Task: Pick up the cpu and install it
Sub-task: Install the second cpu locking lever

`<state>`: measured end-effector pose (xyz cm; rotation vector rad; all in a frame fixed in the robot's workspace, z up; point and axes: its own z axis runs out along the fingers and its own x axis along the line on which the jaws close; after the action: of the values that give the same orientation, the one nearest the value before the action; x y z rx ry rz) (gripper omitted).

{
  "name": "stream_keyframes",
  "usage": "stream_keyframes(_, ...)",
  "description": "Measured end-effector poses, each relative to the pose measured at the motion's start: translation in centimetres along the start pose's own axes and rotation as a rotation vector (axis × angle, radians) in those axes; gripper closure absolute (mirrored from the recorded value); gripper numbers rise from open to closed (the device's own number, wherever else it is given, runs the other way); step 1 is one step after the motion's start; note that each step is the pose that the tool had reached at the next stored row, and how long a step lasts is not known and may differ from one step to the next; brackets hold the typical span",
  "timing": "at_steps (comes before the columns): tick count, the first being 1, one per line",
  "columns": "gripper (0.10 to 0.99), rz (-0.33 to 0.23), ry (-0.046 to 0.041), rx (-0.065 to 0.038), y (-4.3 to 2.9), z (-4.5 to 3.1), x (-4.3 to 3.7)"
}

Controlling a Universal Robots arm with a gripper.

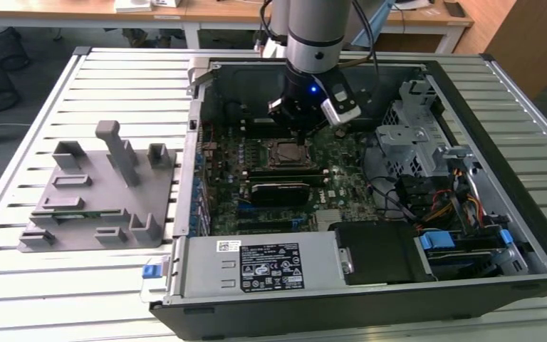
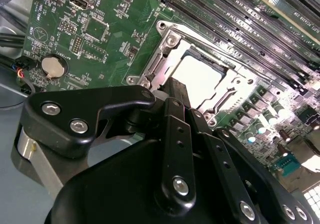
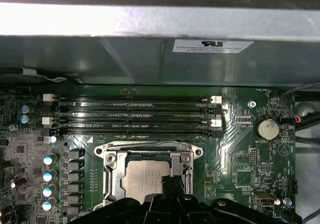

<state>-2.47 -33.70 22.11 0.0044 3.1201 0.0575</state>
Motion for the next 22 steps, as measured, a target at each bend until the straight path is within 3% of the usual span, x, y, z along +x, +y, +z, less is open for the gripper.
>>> stream_keyframes(22, 0.976, 0.000, 0.0000, 0.000, -0.48, -0.02, -0.01)
